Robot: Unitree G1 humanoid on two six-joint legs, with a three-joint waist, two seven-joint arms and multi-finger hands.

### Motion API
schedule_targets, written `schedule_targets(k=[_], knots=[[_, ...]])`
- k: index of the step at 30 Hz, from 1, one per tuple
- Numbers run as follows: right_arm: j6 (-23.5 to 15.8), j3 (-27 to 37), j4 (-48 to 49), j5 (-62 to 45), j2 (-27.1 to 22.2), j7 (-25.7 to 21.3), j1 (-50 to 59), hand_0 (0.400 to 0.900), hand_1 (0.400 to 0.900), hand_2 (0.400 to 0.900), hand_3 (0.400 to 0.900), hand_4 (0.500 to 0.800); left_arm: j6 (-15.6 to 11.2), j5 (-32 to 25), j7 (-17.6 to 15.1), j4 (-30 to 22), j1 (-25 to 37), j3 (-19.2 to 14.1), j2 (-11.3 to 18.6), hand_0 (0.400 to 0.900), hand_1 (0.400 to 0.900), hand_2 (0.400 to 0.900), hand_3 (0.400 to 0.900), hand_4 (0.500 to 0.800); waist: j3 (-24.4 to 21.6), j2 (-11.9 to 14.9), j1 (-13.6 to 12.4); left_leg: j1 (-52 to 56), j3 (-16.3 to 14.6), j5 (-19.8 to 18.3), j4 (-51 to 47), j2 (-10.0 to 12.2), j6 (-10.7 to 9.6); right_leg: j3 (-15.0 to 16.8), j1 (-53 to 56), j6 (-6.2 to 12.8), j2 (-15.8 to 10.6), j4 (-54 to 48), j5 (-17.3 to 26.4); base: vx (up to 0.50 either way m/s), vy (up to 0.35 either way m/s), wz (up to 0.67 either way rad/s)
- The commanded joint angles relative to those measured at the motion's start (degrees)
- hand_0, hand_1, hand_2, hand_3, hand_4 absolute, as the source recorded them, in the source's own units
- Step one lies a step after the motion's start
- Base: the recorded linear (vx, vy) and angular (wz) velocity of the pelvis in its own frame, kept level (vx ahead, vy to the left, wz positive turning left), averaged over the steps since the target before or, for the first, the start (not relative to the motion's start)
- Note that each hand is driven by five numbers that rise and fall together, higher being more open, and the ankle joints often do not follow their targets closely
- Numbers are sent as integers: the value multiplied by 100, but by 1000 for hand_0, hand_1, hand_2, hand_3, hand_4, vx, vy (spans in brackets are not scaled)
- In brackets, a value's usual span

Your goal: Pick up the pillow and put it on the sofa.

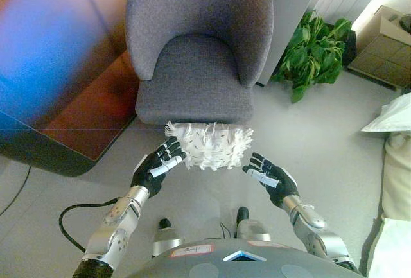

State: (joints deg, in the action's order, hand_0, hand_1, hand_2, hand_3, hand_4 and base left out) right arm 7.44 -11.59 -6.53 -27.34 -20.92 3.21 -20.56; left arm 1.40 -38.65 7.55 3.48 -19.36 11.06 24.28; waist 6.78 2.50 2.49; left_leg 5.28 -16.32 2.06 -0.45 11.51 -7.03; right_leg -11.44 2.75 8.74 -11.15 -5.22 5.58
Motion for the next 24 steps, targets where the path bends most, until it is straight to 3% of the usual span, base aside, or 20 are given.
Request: schedule_targets(k=[1,4,6,10,11,12,15,20,22,24], knots=[[-449,230,527,-16,-351,90,333,900,900,900,900,800,-666,-293,227,-615,115,-459,-2,900,900,900,900,800,132,137,-5,-719,247,250,2348,205,73,-76,93,-632,474,136,-266,40,-113,-13],[-523,296,482,-37,-457,217,193,900,900,900,900,800,-658,-302,469,-584,-30,-518,-30,900,900,900,900,800,214,266,-34,-1199,525,388,3522,243,112,26,135,-769,444,195,-250,132,-66,-15],[-557,336,451,-63,-480,255,104,900,900,900,900,800,-604,-286,635,-617,-118,-540,-6,900,900,900,900,800,282,294,-128,-1459,615,444,3530,173,159,63,313,-733,446,180,-304,211,15,-14],[-527,371,514,-83,-468,254,67,900,900,900,900,800,-485,-316,756,-720,-165,-592,16,900,900,900,900,800,347,117,-268,-1333,483,827,1917,59,73,124,559,-597,557,101,-488,282,143,-19],[-524,371,548,-85,-470,239,39,900,900,900,900,800,-487,-334,751,-707,-165,-560,1,900,900,900,900,800,337,-80,-356,-1493,495,1209,814,83,-60,222,701,-530,710,49,-589,380,185,-38],[-536,374,564,-80,-476,239,8,900,900,900,900,800,-505,-344,758,-685,-166,-537,-16,900,900,900,900,800,368,-122,-412,-1492,494,1426,405,43,-118,269,828,-504,739,26,-643,489,222,-53],[-659,389,528,-64,-503,279,-80,900,900,900,900,800,-656,-299,868,-561,-218,-431,-122,900,900,900,900,800,475,-185,-584,-1866,393,1823,-39,-28,-231,338,1206,-518,831,22,-819,398,131,-46],[-653,402,487,-39,-531,406,-116,900,900,900,900,800,-842,-382,726,-471,-197,-330,-137,900,900,900,900,800,458,-210,-515,-1719,-18,1393,75,32,-111,120,1388,-505,745,482,-1336,398,131,-18],[-460,480,619,-3,-460,570,-206,900,900,900,900,800,-824,-270,781,-499,-184,-404,-78,900,900,900,900,800,359,-64,-539,-1612,-181,677,244,-41,218,-123,1437,-339,516,853,-1516,348,127,-4],[-401,483,652,88,-396,685,-234,900,900,900,900,800,-816,-225,831,-550,-189,-422,3,900,900,900,900,800,291,11,-612,-1583,-134,384,412,-93,383,-268,1367,-228,352,1220,-1580,355,135,-7]])
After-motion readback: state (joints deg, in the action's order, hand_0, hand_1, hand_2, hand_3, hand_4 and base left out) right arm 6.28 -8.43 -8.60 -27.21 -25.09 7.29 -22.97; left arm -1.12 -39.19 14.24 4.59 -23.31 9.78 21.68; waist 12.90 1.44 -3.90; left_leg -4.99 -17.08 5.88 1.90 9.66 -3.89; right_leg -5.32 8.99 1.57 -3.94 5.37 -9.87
